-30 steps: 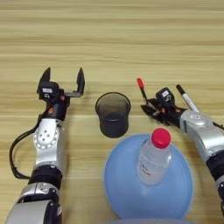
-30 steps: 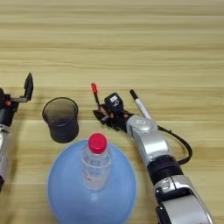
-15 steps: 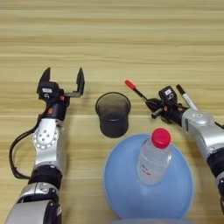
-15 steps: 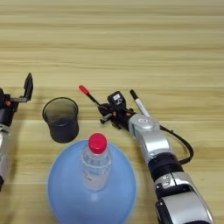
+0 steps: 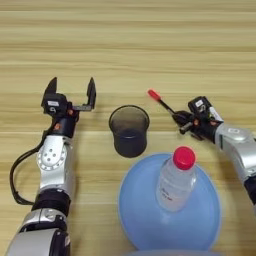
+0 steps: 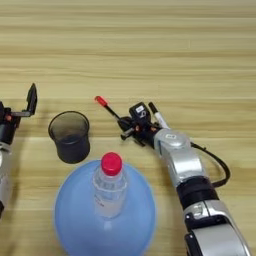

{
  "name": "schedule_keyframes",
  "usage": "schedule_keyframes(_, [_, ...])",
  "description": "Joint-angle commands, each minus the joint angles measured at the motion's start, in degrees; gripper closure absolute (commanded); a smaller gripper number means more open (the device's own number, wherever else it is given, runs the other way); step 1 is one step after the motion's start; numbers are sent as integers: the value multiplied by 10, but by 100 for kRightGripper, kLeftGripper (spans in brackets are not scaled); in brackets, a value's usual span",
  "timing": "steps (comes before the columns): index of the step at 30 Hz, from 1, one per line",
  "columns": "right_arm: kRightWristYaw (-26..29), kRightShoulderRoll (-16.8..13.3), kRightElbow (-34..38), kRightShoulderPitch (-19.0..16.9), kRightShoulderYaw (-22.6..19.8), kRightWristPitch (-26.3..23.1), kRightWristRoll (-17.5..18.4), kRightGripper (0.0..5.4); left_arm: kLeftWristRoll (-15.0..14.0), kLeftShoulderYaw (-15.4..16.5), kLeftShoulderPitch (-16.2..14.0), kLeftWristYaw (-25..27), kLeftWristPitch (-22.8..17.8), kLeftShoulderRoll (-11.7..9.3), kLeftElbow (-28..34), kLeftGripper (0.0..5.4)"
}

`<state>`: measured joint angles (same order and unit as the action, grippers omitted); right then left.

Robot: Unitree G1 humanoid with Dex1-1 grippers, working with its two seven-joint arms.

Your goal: Move the objects on the table

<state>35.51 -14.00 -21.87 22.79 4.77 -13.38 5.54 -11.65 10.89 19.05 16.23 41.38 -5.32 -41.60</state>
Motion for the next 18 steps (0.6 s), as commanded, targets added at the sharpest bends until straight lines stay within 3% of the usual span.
schedule_keyframes(1, [16, -33, 80, 7, -11, -28, 13, 498, 2, -1, 1, -1, -1, 0, -1, 0])
schedule_keyframes(10, [74, -109, 206, 20, -1, -73, 23, 498, 6, -3, 5, -6, 0, 3, -6, 0])
schedule_keyframes(18, [170, -189, 258, 72, 6, -116, 48, 498, 8, -6, 6, -9, 2, 5, -8, 0])
